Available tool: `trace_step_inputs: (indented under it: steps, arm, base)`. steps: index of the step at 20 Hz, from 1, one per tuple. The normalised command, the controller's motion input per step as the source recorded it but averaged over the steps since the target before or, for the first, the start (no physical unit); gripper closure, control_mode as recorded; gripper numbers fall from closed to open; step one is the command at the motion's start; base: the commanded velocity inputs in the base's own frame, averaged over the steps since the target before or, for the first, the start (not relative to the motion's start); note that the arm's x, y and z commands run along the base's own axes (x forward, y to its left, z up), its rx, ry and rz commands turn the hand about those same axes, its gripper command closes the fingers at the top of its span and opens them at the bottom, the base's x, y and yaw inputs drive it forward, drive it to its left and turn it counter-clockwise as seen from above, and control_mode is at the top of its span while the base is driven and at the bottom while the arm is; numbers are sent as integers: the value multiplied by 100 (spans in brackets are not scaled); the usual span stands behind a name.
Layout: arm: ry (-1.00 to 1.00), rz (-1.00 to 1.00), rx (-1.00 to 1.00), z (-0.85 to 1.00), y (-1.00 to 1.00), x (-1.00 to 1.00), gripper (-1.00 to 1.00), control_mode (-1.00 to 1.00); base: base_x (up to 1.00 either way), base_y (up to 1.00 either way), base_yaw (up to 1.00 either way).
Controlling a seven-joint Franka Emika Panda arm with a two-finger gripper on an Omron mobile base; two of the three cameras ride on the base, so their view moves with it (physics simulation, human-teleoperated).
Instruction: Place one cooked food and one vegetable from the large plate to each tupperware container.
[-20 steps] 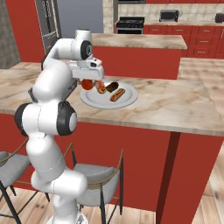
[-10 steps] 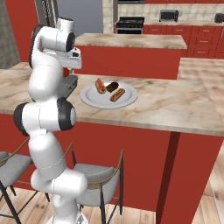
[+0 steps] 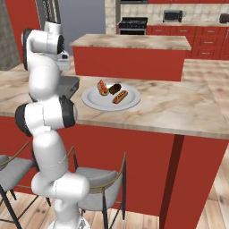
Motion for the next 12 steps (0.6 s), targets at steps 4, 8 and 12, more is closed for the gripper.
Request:
trace_step_inputs:
  steps: [4,8,12]
  arm:
    - [-6,0,-8,-19,1,24,100,-100]
    - [-2,0,-1,-42,0,-1,100,-100]
    - [0,0,0,-36,0,-19,100,-100]
  base:
    - [0,0,0]
    - [0,0,0]
    - [0,0,0]
